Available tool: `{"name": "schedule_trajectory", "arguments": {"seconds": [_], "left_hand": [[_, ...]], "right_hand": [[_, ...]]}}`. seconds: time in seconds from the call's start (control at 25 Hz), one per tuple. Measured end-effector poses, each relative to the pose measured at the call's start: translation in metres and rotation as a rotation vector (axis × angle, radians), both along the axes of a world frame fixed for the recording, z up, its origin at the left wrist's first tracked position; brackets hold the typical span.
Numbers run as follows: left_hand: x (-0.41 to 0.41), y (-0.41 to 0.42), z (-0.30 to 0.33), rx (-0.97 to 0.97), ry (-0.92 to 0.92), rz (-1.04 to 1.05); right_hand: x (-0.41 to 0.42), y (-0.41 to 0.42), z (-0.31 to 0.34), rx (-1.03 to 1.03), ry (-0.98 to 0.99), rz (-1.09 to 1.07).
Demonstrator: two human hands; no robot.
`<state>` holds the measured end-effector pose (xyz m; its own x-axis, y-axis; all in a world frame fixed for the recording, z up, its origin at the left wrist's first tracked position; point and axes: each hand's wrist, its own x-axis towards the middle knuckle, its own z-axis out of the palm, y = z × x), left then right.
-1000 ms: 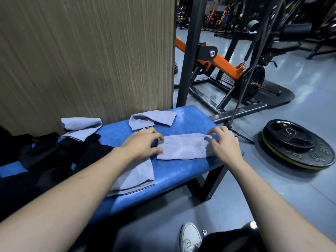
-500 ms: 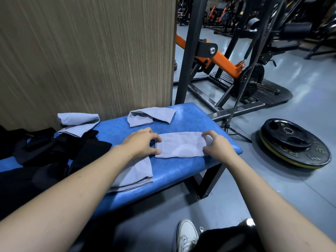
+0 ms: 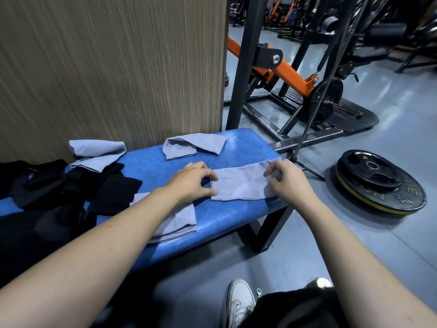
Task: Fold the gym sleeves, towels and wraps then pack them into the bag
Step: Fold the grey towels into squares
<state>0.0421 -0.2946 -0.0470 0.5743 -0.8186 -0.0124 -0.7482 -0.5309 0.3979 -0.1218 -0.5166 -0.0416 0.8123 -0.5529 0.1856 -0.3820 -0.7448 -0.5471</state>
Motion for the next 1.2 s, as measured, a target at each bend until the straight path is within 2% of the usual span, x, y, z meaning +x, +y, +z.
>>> {"name": "schedule_trajectory", "arguments": {"seconds": [0.16,0.32,0.48,0.64,0.8,0.88,0.96,1.08,1.2], "left_hand": [[0.001,0.001,-0.003,-0.030,0.033,0.026],[0.001,0.001,-0.003,-0.051,0.038,0.044],[0.005,0.003,-0.001,-0.030,0.048,0.036],[0.007,0.001,0.001,-0.074,0.081,0.104],[0.003,-0.009,0.001,-0.093,0.161,0.173],[0.002,-0.011,-0.001,-0.103,0.172,0.193],[0.001,-0.014,-0.002,-0.166,0.180,0.208],[-0.001,-0.020,0.004,-0.326,0.225,0.229],[0.001,-0.028,0.005,-0.331,0.212,0.206]], "right_hand": [[0.014,0.037,0.013,0.028,-0.164,0.174],[0.036,0.074,0.012,0.058,-0.130,0.320],[0.051,0.090,0.003,0.126,-0.079,0.344],[0.054,0.089,-0.005,0.147,0.082,0.328],[0.048,0.084,0.001,0.354,-0.011,0.294],[0.045,0.072,0.003,0.302,-0.126,0.128],[0.040,0.055,0.001,0.209,-0.111,-0.006],[0.034,0.040,-0.007,0.193,0.097,0.022],[0.035,0.035,-0.012,0.111,0.165,0.044]]}}
